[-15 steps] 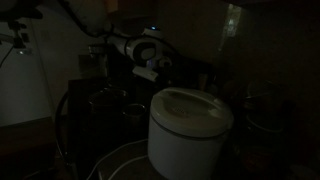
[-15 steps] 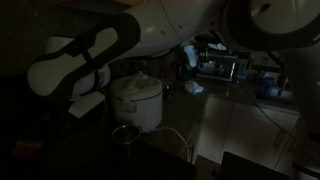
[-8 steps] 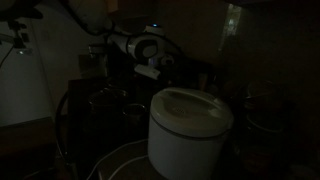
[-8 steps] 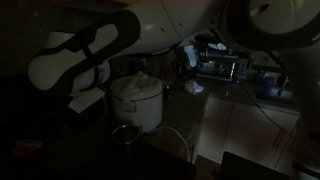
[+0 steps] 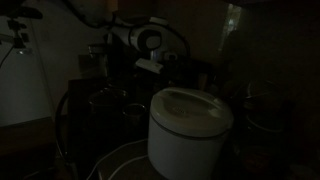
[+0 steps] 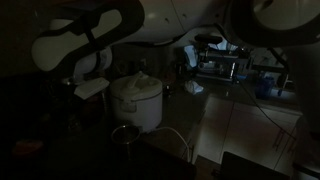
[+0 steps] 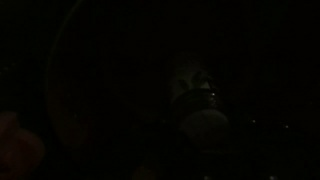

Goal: Remove the bottle from the bigger pot on the stove and put it into the smaller one

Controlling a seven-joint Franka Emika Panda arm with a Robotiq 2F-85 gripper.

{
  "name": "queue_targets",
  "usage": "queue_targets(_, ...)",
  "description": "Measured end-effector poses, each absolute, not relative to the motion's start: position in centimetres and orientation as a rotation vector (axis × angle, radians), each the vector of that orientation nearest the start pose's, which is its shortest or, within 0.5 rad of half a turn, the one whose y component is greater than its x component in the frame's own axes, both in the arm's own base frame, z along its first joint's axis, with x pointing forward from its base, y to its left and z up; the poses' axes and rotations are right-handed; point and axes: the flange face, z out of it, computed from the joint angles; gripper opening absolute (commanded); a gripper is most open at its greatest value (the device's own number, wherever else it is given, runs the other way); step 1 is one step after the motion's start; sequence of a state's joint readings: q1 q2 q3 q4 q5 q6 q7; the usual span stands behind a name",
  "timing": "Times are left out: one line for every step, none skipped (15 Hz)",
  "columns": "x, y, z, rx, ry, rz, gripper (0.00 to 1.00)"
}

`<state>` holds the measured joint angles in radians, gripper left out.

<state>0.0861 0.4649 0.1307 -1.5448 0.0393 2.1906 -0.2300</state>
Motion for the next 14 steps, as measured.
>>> queue_targets(68.8, 13.9, 41.4, -2.977, -0.618, -0.270, 0.27)
queue_targets(68.5, 13.9, 42.7, -2.978, -0.622, -0.262, 0.27)
queue_targets(68.2, 13.9, 44.1, -2.979, -0.626, -0.258, 0.27)
queue_targets(67.8, 13.9, 45.6, -2.980, -0.630, -0.257, 0.27)
queue_targets(67.4, 14.0, 47.1, -2.981, -0.634, -0.260, 0.27)
queue_targets(66.9, 14.0, 48.6, -2.983, -0.635, -0.261, 0.27)
queue_targets(66.3, 14.0, 50.0, -2.985, -0.630, -0.262, 0.27)
queue_targets(65.7, 14.0, 51.3, -2.988, -0.621, -0.267, 0.27)
queue_targets(65.2, 14.0, 52.6, -2.990, -0.619, -0.277, 0.27)
queue_targets(64.6, 14.0, 53.9, -2.992, -0.613, -0.285, 0.27)
queue_targets(63.9, 14.1, 55.1, -2.995, -0.606, -0.292, 0.27)
queue_targets(63.2, 14.0, 56.3, -2.997, -0.603, -0.293, 0.27)
queue_targets(62.5, 14.0, 57.3, -3.002, -0.594, -0.288, 0.27)
queue_targets(61.6, 13.9, 58.1, -3.007, -0.586, -0.273, 0.27)
